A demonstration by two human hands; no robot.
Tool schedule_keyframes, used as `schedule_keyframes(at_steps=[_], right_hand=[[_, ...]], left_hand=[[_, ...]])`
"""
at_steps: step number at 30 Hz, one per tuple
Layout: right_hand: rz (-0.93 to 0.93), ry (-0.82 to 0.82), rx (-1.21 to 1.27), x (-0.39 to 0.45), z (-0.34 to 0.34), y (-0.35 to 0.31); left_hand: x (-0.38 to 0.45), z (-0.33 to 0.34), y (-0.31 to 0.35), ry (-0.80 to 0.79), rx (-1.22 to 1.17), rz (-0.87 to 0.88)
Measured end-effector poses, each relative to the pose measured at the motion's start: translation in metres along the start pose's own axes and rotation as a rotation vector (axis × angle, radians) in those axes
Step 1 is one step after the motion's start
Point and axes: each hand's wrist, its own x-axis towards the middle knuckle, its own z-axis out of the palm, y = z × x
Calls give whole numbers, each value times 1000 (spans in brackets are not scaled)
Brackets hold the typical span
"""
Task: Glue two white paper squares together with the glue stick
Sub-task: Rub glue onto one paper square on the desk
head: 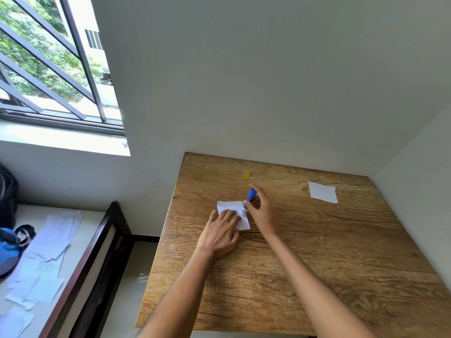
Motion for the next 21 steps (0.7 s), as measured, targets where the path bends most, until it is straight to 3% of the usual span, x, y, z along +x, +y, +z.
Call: schedule_keyframes(at_steps=[10, 17, 21], right_hand=[[-6, 23, 22, -32, -15, 9], [190, 249, 252, -21, -22, 6], [154, 210, 237, -17, -23, 6]], left_hand=[[-1, -4, 1, -38, 18, -13], [-8, -10, 5, 63, -31, -13], [-5, -6, 3, 12, -19, -3]])
